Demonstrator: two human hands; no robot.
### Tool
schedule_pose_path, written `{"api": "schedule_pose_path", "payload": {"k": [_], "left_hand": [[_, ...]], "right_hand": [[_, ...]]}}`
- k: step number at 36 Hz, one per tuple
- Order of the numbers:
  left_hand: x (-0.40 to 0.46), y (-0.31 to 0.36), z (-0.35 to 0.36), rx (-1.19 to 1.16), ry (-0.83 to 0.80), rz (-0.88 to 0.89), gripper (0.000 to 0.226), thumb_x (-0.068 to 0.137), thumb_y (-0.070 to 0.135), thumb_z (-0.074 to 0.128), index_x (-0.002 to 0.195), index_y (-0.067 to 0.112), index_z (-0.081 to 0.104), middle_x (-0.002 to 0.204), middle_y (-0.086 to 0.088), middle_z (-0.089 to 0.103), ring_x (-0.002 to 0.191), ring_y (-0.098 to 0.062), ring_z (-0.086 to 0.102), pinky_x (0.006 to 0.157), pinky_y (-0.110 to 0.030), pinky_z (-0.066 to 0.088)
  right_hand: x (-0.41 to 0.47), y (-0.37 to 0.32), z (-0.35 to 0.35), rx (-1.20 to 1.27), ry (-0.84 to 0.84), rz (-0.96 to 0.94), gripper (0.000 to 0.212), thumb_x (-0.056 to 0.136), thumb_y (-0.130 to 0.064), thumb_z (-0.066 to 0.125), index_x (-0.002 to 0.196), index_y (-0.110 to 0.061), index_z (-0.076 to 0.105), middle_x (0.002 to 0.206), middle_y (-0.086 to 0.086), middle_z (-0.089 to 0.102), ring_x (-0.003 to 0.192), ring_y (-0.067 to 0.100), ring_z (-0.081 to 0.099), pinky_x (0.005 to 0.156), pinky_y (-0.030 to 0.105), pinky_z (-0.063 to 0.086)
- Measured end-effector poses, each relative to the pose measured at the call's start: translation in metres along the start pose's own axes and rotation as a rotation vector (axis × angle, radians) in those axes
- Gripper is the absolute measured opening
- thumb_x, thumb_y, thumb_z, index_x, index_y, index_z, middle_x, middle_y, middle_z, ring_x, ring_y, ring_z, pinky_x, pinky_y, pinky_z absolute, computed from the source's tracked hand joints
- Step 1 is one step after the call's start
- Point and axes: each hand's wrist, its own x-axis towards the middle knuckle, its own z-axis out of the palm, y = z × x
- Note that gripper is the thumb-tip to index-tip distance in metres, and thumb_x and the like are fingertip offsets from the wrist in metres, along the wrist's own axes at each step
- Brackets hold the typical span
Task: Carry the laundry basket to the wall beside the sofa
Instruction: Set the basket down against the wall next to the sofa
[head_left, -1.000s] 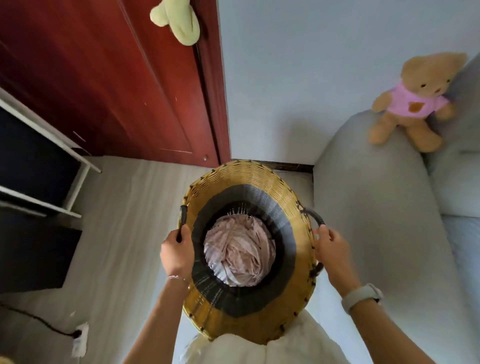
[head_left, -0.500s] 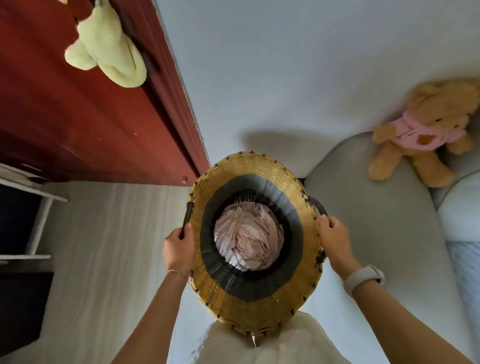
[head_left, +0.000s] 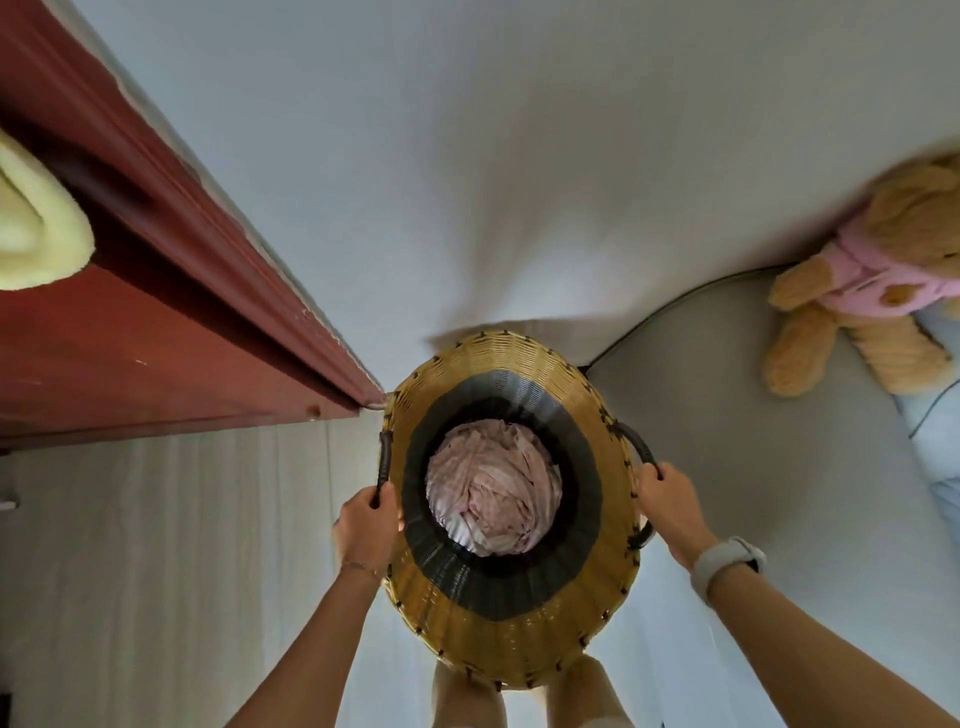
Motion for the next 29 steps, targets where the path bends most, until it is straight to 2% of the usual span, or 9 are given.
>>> {"api": "schedule_pose_path", "payload": {"k": [3,6,9,12,15,18,20,25,29], "left_hand": [[0.020,-0.003,0.011,0.021,-0.002,-0.038,0.032,0.094,0.027,0.040,0.085,0.006,0.063,0.090,-0.022,0.069,0.086,-0.034,0.064,0.074,-0.029,0.047],[0.036,-0.013,0.024,0.040,0.007,-0.059,0.033,0.094,0.026,0.040,0.085,0.005,0.063,0.091,-0.024,0.069,0.086,-0.037,0.065,0.072,-0.028,0.048],[0.044,-0.028,0.040,0.092,0.023,-0.073,0.034,0.095,0.028,0.038,0.090,0.004,0.062,0.094,-0.021,0.069,0.084,-0.032,0.063,0.063,-0.020,0.046],[0.048,-0.032,0.052,0.123,0.080,-0.060,0.036,0.095,0.028,0.037,0.100,0.001,0.062,0.098,-0.021,0.067,0.083,-0.028,0.060,0.075,-0.037,0.055],[0.051,-0.023,0.061,0.166,0.146,-0.023,0.034,0.095,0.025,0.037,0.114,0.002,0.055,0.113,-0.023,0.061,0.095,-0.034,0.057,0.086,-0.045,0.051],[0.057,-0.010,0.070,0.282,0.168,0.024,0.047,0.093,0.025,0.041,0.137,0.010,0.034,0.140,-0.020,0.039,0.122,-0.037,0.043,0.100,-0.051,0.040],[0.066,-0.001,0.076,0.396,0.175,0.106,0.052,0.092,0.027,0.044,0.140,0.013,0.028,0.144,-0.018,0.033,0.129,-0.035,0.035,0.106,-0.051,0.032],[0.111,0.019,0.098,0.604,0.127,0.312,0.053,0.090,0.024,0.046,0.139,0.013,0.030,0.143,-0.016,0.035,0.131,-0.034,0.033,0.108,-0.050,0.028],[0.157,0.027,0.113,0.718,0.081,0.384,0.059,0.092,0.024,0.045,0.144,0.010,0.021,0.153,-0.016,0.025,0.143,-0.032,0.021,0.116,-0.047,0.021]], "right_hand": [[0.019,-0.002,0.011,-0.062,-0.018,0.004,0.028,0.097,-0.027,0.031,0.086,-0.008,0.049,0.084,0.016,0.054,0.075,0.025,0.050,0.080,0.044,0.050],[0.038,0.004,0.022,-0.071,-0.066,0.016,0.031,0.097,-0.025,0.030,0.105,-0.003,0.050,0.100,0.019,0.058,0.084,0.028,0.054,0.074,0.040,0.046],[0.054,0.015,0.034,-0.107,-0.107,0.014,0.030,0.097,-0.022,0.031,0.112,-0.003,0.049,0.101,0.019,0.057,0.088,0.029,0.055,0.073,0.037,0.045],[0.068,0.019,0.041,-0.083,-0.082,-0.027,0.030,0.097,-0.021,0.031,0.113,-0.002,0.049,0.095,0.014,0.054,0.085,0.026,0.053,0.071,0.034,0.042],[0.078,0.013,0.039,-0.118,-0.018,-0.076,0.031,0.097,-0.020,0.032,0.115,-0.002,0.049,0.095,0.013,0.054,0.086,0.026,0.052,0.074,0.038,0.046],[0.086,0.006,0.035,-0.347,0.008,-0.194,0.035,0.095,-0.020,0.037,0.129,-0.010,0.042,0.121,0.018,0.054,0.107,0.031,0.055,0.094,0.046,0.049],[0.092,-0.004,0.035,-0.529,0.028,-0.300,0.048,0.094,-0.021,0.040,0.139,-0.013,0.028,0.139,0.015,0.043,0.124,0.033,0.046,0.101,0.048,0.044],[0.126,-0.040,0.055,-0.597,-0.061,-0.463,0.058,0.094,-0.016,0.040,0.145,-0.006,0.013,0.146,0.018,0.034,0.133,0.034,0.035,0.106,0.046,0.038],[0.159,-0.059,0.085,-0.688,-0.077,-0.449,0.052,0.092,-0.010,0.040,0.140,-0.002,0.021,0.138,0.021,0.041,0.125,0.039,0.042,0.095,0.047,0.042]]}}
